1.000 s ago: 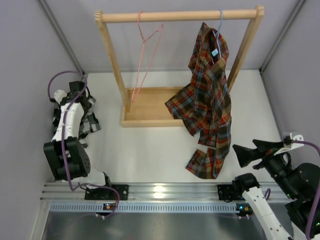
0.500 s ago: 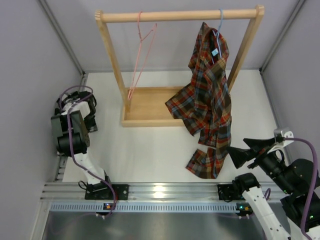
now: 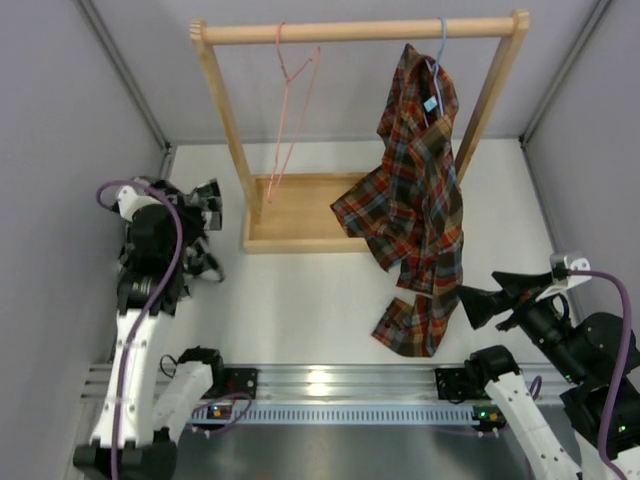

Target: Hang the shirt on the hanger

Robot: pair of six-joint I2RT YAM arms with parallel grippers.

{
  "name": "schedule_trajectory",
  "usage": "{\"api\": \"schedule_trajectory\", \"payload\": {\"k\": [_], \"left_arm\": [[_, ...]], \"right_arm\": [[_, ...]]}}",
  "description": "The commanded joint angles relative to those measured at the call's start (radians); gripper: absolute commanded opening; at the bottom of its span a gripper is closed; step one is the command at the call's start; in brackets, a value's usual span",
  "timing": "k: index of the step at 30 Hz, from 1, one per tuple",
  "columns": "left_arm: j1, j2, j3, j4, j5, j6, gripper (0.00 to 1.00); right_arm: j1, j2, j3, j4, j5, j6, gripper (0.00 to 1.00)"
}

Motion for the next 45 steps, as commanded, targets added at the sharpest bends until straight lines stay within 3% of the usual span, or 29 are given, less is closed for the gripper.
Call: {"api": "schedule_trajectory", "payload": {"k": [1,7,11,12,13,14,16,21,24,26,27,28,29,30,31,34,37,38,39,40,42,45], "left_arm": [[-0.096,-0.257,-0.097,0.004,0.323,0.05,0.0],[-0.181,-0.42,-0.273,-0.005,0.951,-0.005,0.0],[-0.184,-0.618,-0.39,-0.016,1.116,-0.083,0.0],[-0.184,-0.637,-0.411,-0.03,1.132,-0.09,0.0],[-0.184,-0.652,-0.457,-0.071,1.141,-0.087,0.0],[-0.184,-0.663,-0.48,-0.083,1.149,-0.079,0.0],[-0.184,-0.664,-0.522,-0.114,1.152,-0.038,0.0],[-0.23,-0.507,-0.484,-0.238,0.973,0.111,0.0],[-0.361,-0.381,-0.406,-0.243,0.765,0.087,0.0],[-0.527,-0.321,-0.358,-0.241,0.636,0.036,0.0],[-0.597,-0.306,-0.347,-0.24,0.491,-0.029,0.0],[-0.754,-0.289,-0.341,-0.237,0.415,-0.071,0.0],[-0.844,-0.237,-0.335,-0.229,0.338,-0.112,0.0],[-0.945,-0.203,-0.332,-0.19,0.173,-0.196,0.0],[-1.154,-0.163,-0.329,-0.16,0.097,-0.236,0.0],[-1.456,0.05,-0.229,-0.142,-0.16,-0.352,0.0],[-1.53,0.181,-0.147,-0.14,-0.237,-0.381,0.0],[-1.537,0.201,-0.133,-0.142,-0.247,-0.375,0.02],[-1.537,0.216,-0.125,-0.148,-0.256,-0.372,0.16],[-1.537,0.212,-0.113,-0.184,-0.296,-0.381,0.52],[-1.537,0.183,-0.093,-0.268,-0.368,-0.434,0.96],[-1.531,0.164,0.004,-0.589,-0.567,-0.608,0.98]], "right_arm": [[0.01,0.033,0.03,0.103,0.041,-0.007,0.99],[0.012,0.093,0.062,0.124,-0.086,-0.028,0.99],[0.012,0.142,0.052,0.222,-0.388,-0.011,0.99],[0.01,0.173,0.032,0.273,-0.566,0.015,0.99],[0.01,0.185,0.001,0.348,-0.652,0.115,0.99],[0.01,0.194,-0.066,0.521,-0.707,0.186,0.99],[0.012,0.222,-0.097,0.607,-0.755,0.257,0.99],[0.021,0.384,0.03,0.403,-0.63,0.077,0.98],[0.083,0.482,0.133,0.321,-0.485,-0.002,0.96],[0.151,0.535,0.201,0.258,-0.322,-0.028,0.95],[0.244,0.585,0.22,0.244,-0.263,-0.048,0.95],[0.296,0.61,0.239,0.22,-0.205,-0.059,0.95],[0.347,0.639,0.277,0.203,-0.101,-0.071,0.96],[0.446,0.696,0.294,0.19,-0.049,-0.08,0.96],[0.494,0.722,0.306,0.196,-0.001,-0.077,0.96],[0.616,0.782,0.289,0.265,0.049,-0.051,0.97],[0.651,0.777,0.21,0.385,0.042,-0.007,0.97],[0.653,0.771,0.175,0.418,0.05,-0.004,0.97],[0.654,0.752,0.162,0.425,0.065,0.009,0.97],[0.654,0.739,0.141,0.43,0.079,0.012,0.97],[0.656,0.696,0.125,0.427,0.124,0.012,0.98],[0.654,0.65,0.111,0.401,0.174,0.0,0.99]]}}
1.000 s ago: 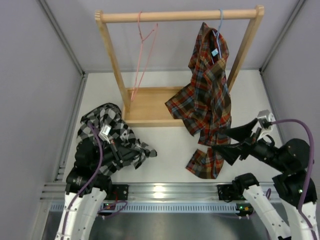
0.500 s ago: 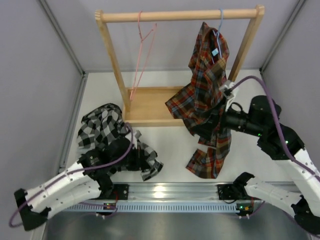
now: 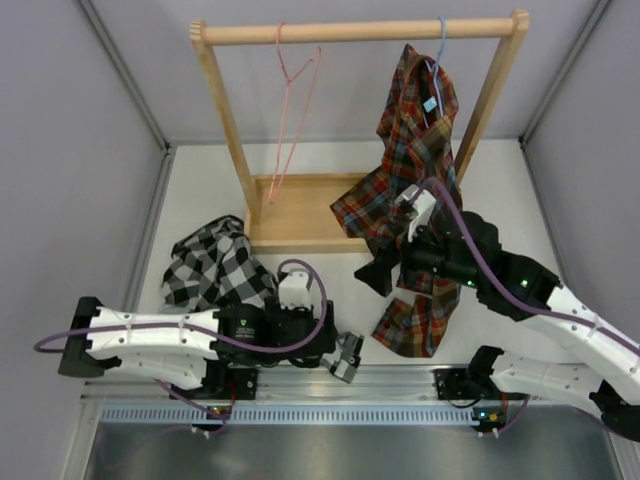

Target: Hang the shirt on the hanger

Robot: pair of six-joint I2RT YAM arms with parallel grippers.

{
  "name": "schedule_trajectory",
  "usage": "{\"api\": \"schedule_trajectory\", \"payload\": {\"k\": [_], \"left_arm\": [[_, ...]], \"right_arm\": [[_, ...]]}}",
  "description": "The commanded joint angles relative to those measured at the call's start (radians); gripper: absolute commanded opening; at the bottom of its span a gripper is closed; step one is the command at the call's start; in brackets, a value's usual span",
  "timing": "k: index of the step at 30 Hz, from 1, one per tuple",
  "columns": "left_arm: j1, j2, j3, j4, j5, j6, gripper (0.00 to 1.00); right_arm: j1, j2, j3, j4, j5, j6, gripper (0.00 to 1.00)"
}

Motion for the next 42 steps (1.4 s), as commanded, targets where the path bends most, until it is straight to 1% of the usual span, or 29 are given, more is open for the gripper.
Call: {"api": "schedule_trajectory", "payload": {"k": [1,2,3,4,5,6,7,8,9,10,11,12,14,15,16,17,18,19,21,25,27,31,33,35,37,38,39,41,42], "left_arm": [[0.027,-0.04,0.124,-0.357,-0.304,-0.228,0.98],[0.051,-0.034,0.176,-0.516,-0.356,-0.302,0.98],[0.093,-0.026,0.196,-0.581,-0.375,-0.329,0.98],[0.205,-0.017,0.21,-0.622,-0.385,-0.325,0.98],[0.284,-0.016,0.212,-0.605,-0.382,-0.223,0.98],[0.468,-0.017,0.204,-0.556,-0.37,-0.132,0.98],[0.554,-0.026,0.195,-0.497,-0.352,-0.048,0.98],[0.621,-0.029,0.186,-0.429,-0.326,0.106,0.98],[0.745,-0.029,0.174,-0.322,-0.289,0.167,0.98],[0.813,-0.023,0.167,-0.283,-0.275,0.213,0.98],[0.881,-0.002,0.163,-0.243,-0.257,0.312,0.98],[1.035,0.02,0.151,-0.153,-0.166,0.373,0.98],[1.152,0.091,0.144,-0.069,-0.052,0.492,0.98],[1.183,0.115,0.144,-0.033,-0.027,0.516,0.97],[1.184,0.136,0.15,0.02,0.004,0.533,0.96],[1.184,0.183,0.161,0.033,0.03,0.554,0.95],[1.184,0.199,0.176,0.045,0.079,0.56,0.9],[1.185,0.211,0.181,0.051,0.096,0.564,0.89],[1.184,0.204,0.174,0.071,0.137,0.57,0.89],[1.184,0.133,0.128,0.11,0.19,0.567,0.98],[1.184,0.127,0.114,0.134,0.2,0.576,0.98],[1.184,0.21,0.082,0.169,0.219,0.576,0.98],[1.185,0.227,0.046,0.209,0.222,0.577,0.95],[1.184,0.224,0.034,0.219,0.213,0.577,0.86],[1.184,0.213,0.04,0.216,0.185,0.585,0.81],[1.185,0.201,0.048,0.213,0.181,0.605,0.75],[1.185,0.19,0.078,0.197,0.181,0.616,0.55],[1.184,0.134,0.124,0.174,0.208,0.669,0.19],[1.184,0.104,0.147,0.173,0.264,0.695,0.0]], "right_arm": [[0.014,-0.085,0.006,0.072,0.099,0.0,0.99],[0.012,-0.097,0.003,0.071,0.11,-0.003,0.99],[0.012,-0.098,-0.002,0.069,0.128,-0.004,0.99],[0.012,-0.1,-0.003,0.069,0.139,-0.004,0.99],[0.012,-0.094,-0.008,0.069,0.142,0.0,0.99],[0.013,-0.091,-0.01,0.071,0.141,0.003,0.99],[0.014,-0.086,-0.016,0.083,0.136,0.005,0.99],[0.012,-0.083,-0.02,0.091,0.124,0.011,0.99],[0.012,-0.082,-0.025,0.098,0.121,0.013,1.0],[0.012,-0.08,-0.033,0.109,0.121,0.014,0.99],[0.013,-0.077,-0.034,0.111,0.121,0.017,0.99],[0.012,-0.077,-0.037,0.115,0.119,0.017,0.99],[0.012,-0.078,-0.043,0.124,0.076,0.017,0.99],[0.012,-0.08,-0.046,0.129,0.073,0.016,0.99],[0.012,-0.08,-0.054,0.132,0.064,0.016,0.99],[0.013,-0.085,-0.056,0.138,0.055,0.014,0.99],[0.012,-0.089,-0.059,0.141,0.049,0.014,0.99],[0.013,-0.089,-0.063,0.141,0.044,0.014,0.99],[0.014,-0.094,-0.068,0.152,0.038,0.014,0.99],[0.014,-0.091,-0.092,0.181,0.009,0.016,0.99],[0.015,-0.08,-0.108,0.2,0.0,0.02,0.99],[0.014,-0.069,-0.134,0.244,-0.037,0.031,0.99],[0.014,-0.072,-0.14,0.255,-0.039,0.034,0.99],[0.014,-0.074,-0.149,0.267,-0.04,0.036,0.99],[0.014,-0.074,-0.154,0.276,-0.046,0.036,1.0],[0.014,-0.071,-0.154,0.279,-0.048,0.036,0.99],[0.014,-0.071,-0.158,0.282,-0.049,0.036,0.99],[0.014,-0.074,-0.166,0.289,-0.046,0.034,0.99],[0.014,-0.078,-0.175,0.29,-0.042,0.034,0.99]]}}
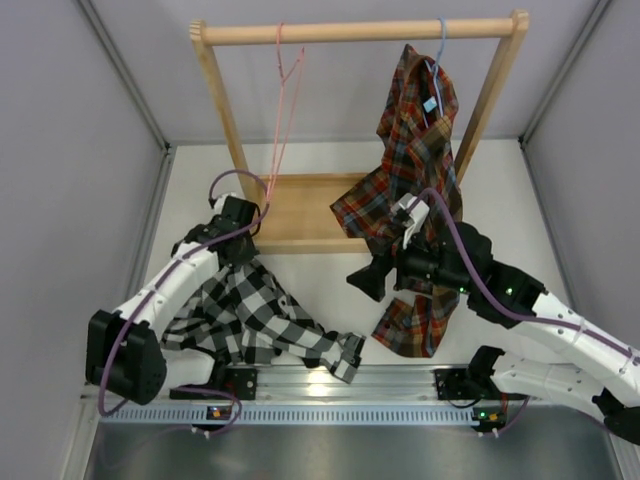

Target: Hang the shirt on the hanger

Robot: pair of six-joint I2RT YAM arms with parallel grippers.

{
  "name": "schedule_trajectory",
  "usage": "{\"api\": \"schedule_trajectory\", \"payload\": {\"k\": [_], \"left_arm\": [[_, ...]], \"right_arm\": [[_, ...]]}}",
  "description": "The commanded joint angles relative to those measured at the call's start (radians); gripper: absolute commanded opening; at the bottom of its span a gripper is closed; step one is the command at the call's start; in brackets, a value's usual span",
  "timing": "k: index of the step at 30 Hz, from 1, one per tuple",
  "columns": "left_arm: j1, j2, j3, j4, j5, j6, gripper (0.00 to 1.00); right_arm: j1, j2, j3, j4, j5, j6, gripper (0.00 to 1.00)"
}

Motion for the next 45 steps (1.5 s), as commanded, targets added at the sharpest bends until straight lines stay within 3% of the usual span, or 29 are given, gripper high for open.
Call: {"api": "schedule_trajectory", "payload": {"k": [1,3,6,7,11,13,15,17,20,21,24,28,31,43,45], "left_arm": [[0.002,-0.134,0.137,0.02,0.098,0.136,0.0],[0.0,-0.22,0.189,0.023,0.199,0.198,0.0],[0.0,-0.262,0.33,-0.008,0.467,0.296,0.0],[0.0,-0.26,0.411,-0.046,0.604,0.321,0.0],[-0.015,-0.219,0.595,-0.164,0.921,0.339,0.0],[-0.035,-0.225,0.639,-0.21,0.987,0.344,0.0],[-0.066,-0.263,0.622,-0.214,1.118,0.339,0.0],[-0.107,-0.352,0.573,-0.214,1.163,0.336,0.0],[-0.113,-0.513,0.388,-0.223,1.019,0.315,0.0],[-0.113,-0.539,0.295,-0.265,0.891,0.294,0.0],[-0.115,-0.575,0.137,-0.389,0.702,0.219,0.0],[-0.113,-0.63,0.044,-0.491,0.504,0.151,0.0],[-0.113,-0.653,0.054,-0.551,0.413,0.125,0.0],[-0.112,-0.707,0.053,-0.579,0.406,0.118,0.0],[-0.113,-0.713,0.061,-0.58,0.393,0.112,0.0]], "right_arm": [[0.014,-0.022,-0.024,0.084,0.007,0.005,1.0],[0.012,-0.036,-0.044,0.089,0.025,0.002,1.0],[0.014,-0.079,-0.07,0.106,0.076,0.002,1.0],[0.014,-0.105,-0.076,0.112,0.106,0.005,0.99],[0.012,-0.157,-0.076,0.112,0.186,0.007,1.0],[0.012,-0.183,-0.069,0.1,0.217,0.005,1.0],[0.013,-0.197,-0.061,0.083,0.24,0.004,0.99],[0.012,-0.213,-0.07,0.08,0.26,-0.002,0.99],[0.01,-0.201,-0.092,0.084,0.245,-0.013,0.99],[0.01,-0.19,-0.099,0.087,0.218,-0.019,0.99],[0.01,-0.133,-0.145,0.15,0.107,-0.04,0.99],[0.012,-0.034,-0.184,0.227,0.033,-0.051,0.99],[0.012,0.075,-0.179,0.285,-0.036,-0.056,0.97],[0.018,0.479,-0.099,0.492,-0.105,0.018,0.86],[0.027,0.531,-0.09,0.52,-0.158,0.027,0.79]]}}
